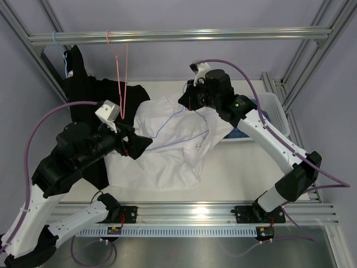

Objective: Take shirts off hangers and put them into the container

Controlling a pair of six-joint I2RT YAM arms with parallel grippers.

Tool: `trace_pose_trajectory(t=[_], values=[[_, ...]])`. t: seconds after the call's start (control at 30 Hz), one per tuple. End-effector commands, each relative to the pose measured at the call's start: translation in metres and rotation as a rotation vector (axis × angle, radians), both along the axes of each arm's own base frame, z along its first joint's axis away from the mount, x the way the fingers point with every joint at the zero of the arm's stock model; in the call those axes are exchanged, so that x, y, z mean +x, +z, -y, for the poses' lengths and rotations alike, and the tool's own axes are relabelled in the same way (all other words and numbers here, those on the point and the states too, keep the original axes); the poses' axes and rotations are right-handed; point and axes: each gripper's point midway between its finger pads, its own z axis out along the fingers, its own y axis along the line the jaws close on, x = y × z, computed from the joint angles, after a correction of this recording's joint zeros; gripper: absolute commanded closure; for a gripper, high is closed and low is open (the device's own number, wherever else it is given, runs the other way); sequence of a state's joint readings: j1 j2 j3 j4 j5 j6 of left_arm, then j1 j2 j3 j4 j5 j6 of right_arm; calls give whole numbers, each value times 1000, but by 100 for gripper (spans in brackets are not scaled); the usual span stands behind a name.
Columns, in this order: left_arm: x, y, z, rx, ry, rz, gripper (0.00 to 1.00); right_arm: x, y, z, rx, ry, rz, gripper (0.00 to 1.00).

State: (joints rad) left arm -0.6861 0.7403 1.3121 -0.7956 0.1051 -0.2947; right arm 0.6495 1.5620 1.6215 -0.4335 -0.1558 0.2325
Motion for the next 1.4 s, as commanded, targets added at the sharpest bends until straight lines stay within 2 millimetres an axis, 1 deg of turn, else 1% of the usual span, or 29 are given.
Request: trace_pose_trajectory(t=[0.0,0.03,0.13,0.17,0.23,0.27,0.3,0.37,0.4,0.5,0.53,0.57,0.67,0.7,0.73,0.77,0.87,0.9,0.93,1.0,1.03,1.07,1.13,1.17,1.2,1.23,1.3,1.33,1.37], values=[[13,-37,14,137,-45,-88,10,-16,47,-16,69,81,145,100],[15,-41,17,144,-55,-100,11,-16,46,-18,68,88,144,100],[20,-54,27,168,-80,-140,18,-21,52,-25,73,111,161,100],[23,-56,29,172,-84,-140,24,-23,51,-28,69,122,161,100],[26,-62,33,188,-90,-153,32,-25,53,-31,68,129,165,100],[26,-64,34,193,-97,-156,35,-26,52,-32,66,134,165,100],[27,-65,35,197,-101,-161,42,-26,54,-33,69,134,169,100],[26,-68,37,202,-115,-173,51,-26,54,-34,69,136,171,100],[26,-70,37,206,-115,-178,63,-25,54,-33,67,134,173,100],[25,-73,35,210,-110,-179,85,-26,55,-33,69,136,176,100],[24,-74,34,213,-107,-180,97,-26,56,-34,73,139,174,100],[24,-74,33,213,-105,-176,100,-27,58,-34,76,142,177,100],[23,-74,30,211,-96,-166,100,-31,63,-34,89,153,178,100],[23,-71,28,209,-89,-156,100,-33,65,-34,94,157,178,97],[22,-72,26,214,-84,-160,100,-35,68,-33,103,163,179,92],[23,-71,23,221,-67,-154,100,-38,69,-33,105,171,175,74],[22,-65,11,237,-27,-134,100,-48,72,-30,113,190,157,46],[20,-61,7,235,-15,-125,100,-50,71,-29,112,194,149,30],[18,-62,2,248,-9,-129,100,-54,75,-25,118,191,151,23],[17,-61,-6,260,21,-126,100,-59,72,-20,103,187,135,12],[14,-61,-11,262,36,-128,100,-63,76,-15,104,185,141,2],[15,-60,-16,265,60,-125,100,-67,72,-11,91,183,127,0],[16,-58,-24,269,101,-114,100,-72,76,0,77,158,139,1],[16,-51,-30,252,132,-94,100,-74,70,6,58,143,128,1],[16,-47,-33,246,149,-85,100,-72,70,14,41,108,138,1],[14,-37,-37,226,164,-66,100,-77,70,24,30,91,148,1],[16,-27,-46,220,211,-41,100,-77,70,38,12,38,163,1],[16,-21,-50,216,229,-25,100,-81,76,46,18,22,185,0],[18,-10,-57,207,266,5,100,-82,68,50,2,8,179,1]])
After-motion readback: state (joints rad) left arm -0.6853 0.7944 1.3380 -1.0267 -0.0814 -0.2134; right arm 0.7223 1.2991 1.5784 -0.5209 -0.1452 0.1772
